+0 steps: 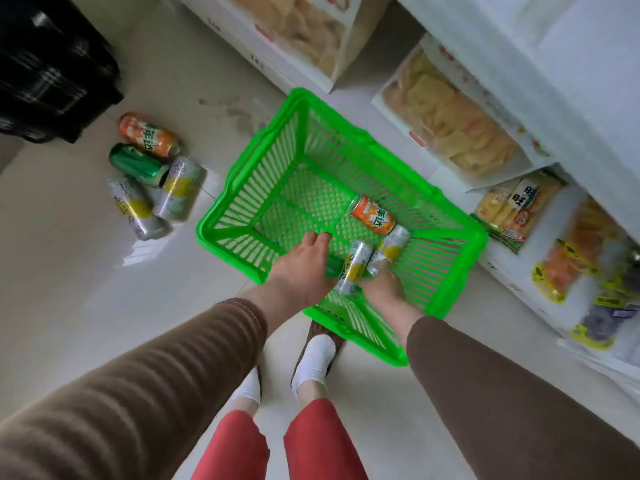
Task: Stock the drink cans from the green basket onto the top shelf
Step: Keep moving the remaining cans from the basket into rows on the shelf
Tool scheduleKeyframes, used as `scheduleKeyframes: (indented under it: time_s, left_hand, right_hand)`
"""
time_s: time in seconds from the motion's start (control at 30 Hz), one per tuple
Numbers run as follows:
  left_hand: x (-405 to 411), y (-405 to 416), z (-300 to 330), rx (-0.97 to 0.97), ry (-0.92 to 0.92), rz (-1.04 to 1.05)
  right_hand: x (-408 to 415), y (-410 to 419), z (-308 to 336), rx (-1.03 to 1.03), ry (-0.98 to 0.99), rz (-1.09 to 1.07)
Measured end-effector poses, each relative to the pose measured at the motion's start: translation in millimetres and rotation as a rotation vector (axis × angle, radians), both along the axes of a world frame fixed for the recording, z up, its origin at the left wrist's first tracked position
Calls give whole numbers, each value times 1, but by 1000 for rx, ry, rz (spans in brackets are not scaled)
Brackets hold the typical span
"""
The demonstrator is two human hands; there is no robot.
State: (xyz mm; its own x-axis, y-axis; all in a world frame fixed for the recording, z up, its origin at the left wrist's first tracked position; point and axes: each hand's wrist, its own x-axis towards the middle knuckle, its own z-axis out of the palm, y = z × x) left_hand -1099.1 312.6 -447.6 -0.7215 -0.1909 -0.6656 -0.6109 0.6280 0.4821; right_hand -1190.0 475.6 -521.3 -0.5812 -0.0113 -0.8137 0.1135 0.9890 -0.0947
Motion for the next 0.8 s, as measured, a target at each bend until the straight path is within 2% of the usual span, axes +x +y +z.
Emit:
scheduleKeyframes:
  time_s: [0.13, 0.27, 0.47, 0.63, 0.8]
  left_hand:
    - [2, 9, -47, 23, -19, 12]
    - [6, 12, -73, 55, -11, 28]
    - [1, 8, -78, 63, -14, 46]
    - [-1, -1, -26, 67, -22, 81]
    - [-3, -19, 84, 38, 32, 170]
  right_hand:
    - [11, -3, -67, 128, -79, -121]
    - [24, -4, -111, 149, -83, -242]
    - [28, -2, -123, 68, -54, -407]
    - [26, -2, -52, -220, -121, -816]
    - [10, -19, 109, -585, -186, -844]
